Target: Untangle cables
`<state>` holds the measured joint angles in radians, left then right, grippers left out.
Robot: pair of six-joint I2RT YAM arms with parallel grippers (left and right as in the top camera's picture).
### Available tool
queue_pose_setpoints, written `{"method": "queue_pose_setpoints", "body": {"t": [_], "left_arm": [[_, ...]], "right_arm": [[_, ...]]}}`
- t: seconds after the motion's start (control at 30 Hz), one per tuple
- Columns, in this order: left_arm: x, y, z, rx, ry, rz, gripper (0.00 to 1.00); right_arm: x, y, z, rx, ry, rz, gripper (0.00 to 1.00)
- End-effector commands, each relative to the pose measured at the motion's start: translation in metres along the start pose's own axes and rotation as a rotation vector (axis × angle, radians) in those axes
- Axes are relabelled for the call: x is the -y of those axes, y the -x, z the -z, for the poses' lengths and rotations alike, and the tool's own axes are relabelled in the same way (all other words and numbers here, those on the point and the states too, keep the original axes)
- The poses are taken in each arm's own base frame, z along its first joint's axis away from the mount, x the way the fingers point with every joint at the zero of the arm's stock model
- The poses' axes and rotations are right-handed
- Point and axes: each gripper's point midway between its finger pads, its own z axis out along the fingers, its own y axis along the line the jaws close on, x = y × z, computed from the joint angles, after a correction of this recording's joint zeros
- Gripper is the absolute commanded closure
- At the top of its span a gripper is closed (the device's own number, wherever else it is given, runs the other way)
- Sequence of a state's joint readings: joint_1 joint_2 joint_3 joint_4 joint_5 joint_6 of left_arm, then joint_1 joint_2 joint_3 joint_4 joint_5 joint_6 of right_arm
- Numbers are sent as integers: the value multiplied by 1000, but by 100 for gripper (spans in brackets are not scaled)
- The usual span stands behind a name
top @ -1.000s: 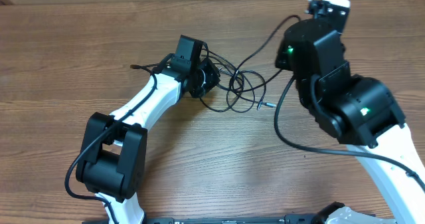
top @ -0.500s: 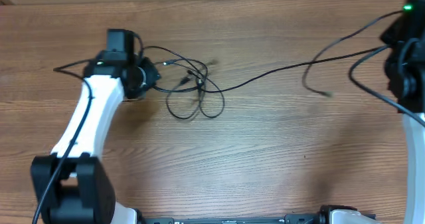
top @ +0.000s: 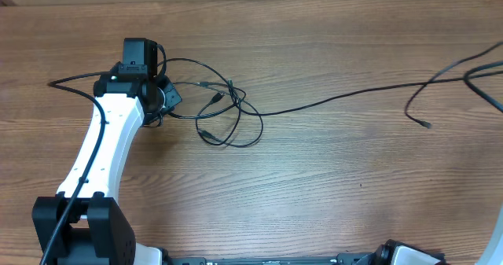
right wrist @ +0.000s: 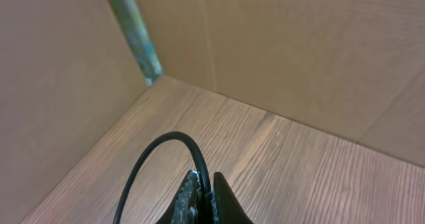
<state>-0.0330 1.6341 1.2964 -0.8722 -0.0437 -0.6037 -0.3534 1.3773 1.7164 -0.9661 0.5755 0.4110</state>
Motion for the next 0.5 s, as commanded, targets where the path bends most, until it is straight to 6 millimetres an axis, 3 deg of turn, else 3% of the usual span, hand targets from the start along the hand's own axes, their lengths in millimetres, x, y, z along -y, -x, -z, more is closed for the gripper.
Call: {"method": "queue_pose_setpoints", "body": {"t": [0.0,0.13,0.33,0.47], "left_arm": [[-12,12,15,84,54,52,96],[-39,19,31,169,178,181,96],[-54,30,54,279,222,271,96],[-53,31,58,291,211,283,96]], "right_arm": [[7,11,5,29,-4,-38,96],[35,17,0,59,-122,-141,96],[64,18,-7,53,-197,-229,96],[67,17,-10,33,-183,-256,96]]}}
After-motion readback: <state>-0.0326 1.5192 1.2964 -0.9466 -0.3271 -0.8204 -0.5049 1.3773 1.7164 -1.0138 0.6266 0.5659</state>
